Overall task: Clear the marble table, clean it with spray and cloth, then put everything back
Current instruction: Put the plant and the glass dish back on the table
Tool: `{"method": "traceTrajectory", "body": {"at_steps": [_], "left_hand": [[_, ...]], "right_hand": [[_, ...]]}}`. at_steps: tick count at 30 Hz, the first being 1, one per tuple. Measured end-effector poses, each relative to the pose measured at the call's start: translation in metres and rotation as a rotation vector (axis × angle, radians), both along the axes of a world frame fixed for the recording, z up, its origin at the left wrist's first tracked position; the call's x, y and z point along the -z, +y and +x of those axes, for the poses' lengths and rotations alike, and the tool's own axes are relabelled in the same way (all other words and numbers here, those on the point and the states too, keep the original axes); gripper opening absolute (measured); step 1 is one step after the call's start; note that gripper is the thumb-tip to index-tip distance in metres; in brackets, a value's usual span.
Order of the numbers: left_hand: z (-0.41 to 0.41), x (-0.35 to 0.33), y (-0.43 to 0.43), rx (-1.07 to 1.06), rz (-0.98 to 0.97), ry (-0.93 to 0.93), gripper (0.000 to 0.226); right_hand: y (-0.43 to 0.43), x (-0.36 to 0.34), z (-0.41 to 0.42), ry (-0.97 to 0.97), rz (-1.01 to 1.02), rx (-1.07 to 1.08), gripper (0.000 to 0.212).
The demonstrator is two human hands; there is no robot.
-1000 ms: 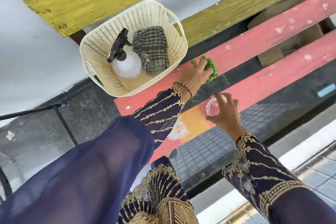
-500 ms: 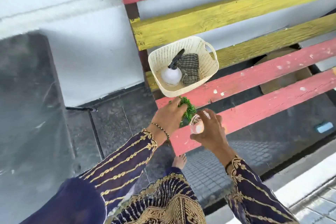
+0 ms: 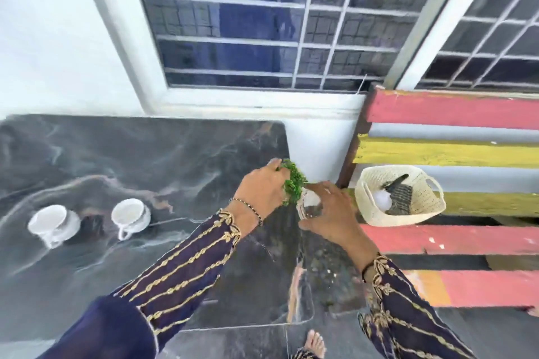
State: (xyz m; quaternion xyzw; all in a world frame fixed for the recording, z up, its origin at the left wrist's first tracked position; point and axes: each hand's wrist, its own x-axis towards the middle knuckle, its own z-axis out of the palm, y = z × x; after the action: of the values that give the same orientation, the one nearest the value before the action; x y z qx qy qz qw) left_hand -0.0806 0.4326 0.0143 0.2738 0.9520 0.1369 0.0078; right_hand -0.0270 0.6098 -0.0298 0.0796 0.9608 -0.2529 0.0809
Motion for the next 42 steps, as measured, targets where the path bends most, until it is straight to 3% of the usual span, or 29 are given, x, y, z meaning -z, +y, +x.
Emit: {"method": "traceTrajectory", "body": {"at_steps": [13, 27, 36, 42], "left_hand": [[-0.069, -0.001, -0.165, -0.392, 0.071, -0.089, 0.034], [-0.176, 0.048, -0.258, -0.568, 0.158, -0.106, 0.026], [-0.194, 0.055, -0.292, -0.646, 0.185, -0.065, 0.026], [-0.199, 0.049, -0.317, -0.691, 0.211, -0.052, 0.024]], "right_hand": [[-0.163, -0.005, -0.118, -0.067, -0.010, -0.325, 0.088], [-0.209, 0.053, -0.295, -0.175, 0.106, -0.286, 0.091], [-0.217, 0.058, -0.320, -0.161, 0.197, -0.304, 0.087], [-0.271, 0.054, -0.303, -0.079, 0.138, -0.415, 0.063]]}}
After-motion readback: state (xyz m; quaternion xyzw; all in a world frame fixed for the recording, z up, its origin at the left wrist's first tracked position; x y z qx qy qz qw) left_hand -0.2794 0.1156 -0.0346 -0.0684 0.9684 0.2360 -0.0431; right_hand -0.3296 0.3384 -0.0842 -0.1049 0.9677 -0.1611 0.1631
